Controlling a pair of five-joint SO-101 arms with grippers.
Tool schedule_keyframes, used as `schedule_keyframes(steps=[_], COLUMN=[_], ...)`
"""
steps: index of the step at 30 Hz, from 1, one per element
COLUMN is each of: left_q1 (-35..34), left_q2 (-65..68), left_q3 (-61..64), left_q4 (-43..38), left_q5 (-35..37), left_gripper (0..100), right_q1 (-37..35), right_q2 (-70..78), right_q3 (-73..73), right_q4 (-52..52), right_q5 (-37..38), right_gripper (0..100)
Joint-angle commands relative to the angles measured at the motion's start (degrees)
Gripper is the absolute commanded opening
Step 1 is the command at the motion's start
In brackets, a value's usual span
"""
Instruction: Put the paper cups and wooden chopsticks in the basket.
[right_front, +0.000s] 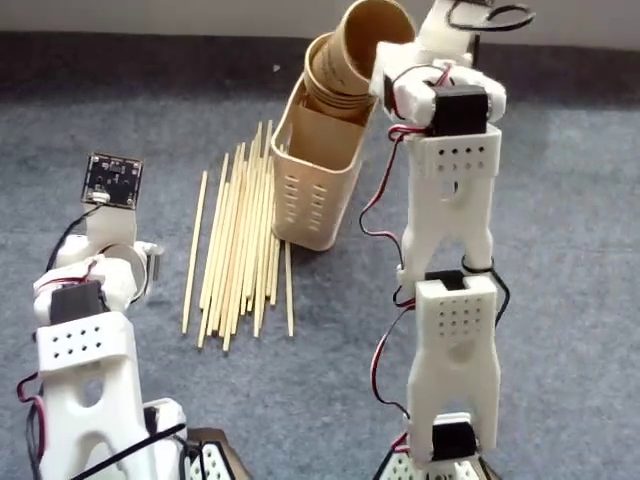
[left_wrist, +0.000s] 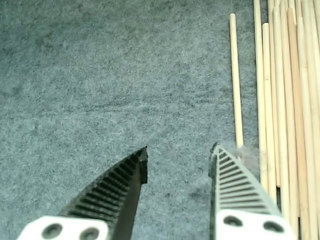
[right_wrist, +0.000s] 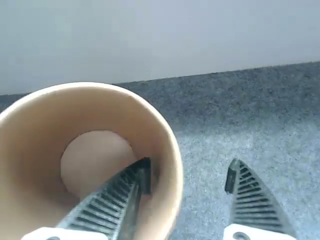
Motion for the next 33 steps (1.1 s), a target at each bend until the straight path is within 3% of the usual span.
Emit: schedule_keyframes(steps=[1,10,16,20,30,33], left_q1=[-0.1,-0.3,-0.3,-0.3,0.0,0.0], left_q2=[-0.7,-0.7,-0.7,-0.7,-0.7,-0.7], left_q3=[-0.2,-0.2,-0.1,-0.1,-0.2,-1.8], left_q4=[0.4,0.4,0.4,0.4,0.4,0.0], left_q5=[-0.4,-0.5,-0.5,-0.6,-0.6,-0.3], left_gripper=[22,22,22,22,22,22], right_q1=[-1.7,0.2,1.8,1.0,0.4,2.5], right_q2=[0.3,-0.7,-2.7,-5.8,-16.6,-16.0], right_q3=[0.2,0.5,-11.5,-13.2,-12.2,-12.2], right_q4=[0.3,2.1,-0.4,-0.3,-0.1,4.6], right_q5=[6.9,7.1,-1.8,-7.8,-8.2,-7.9], right_gripper=[23.9,24.2,34.0,34.8,34.8,34.7])
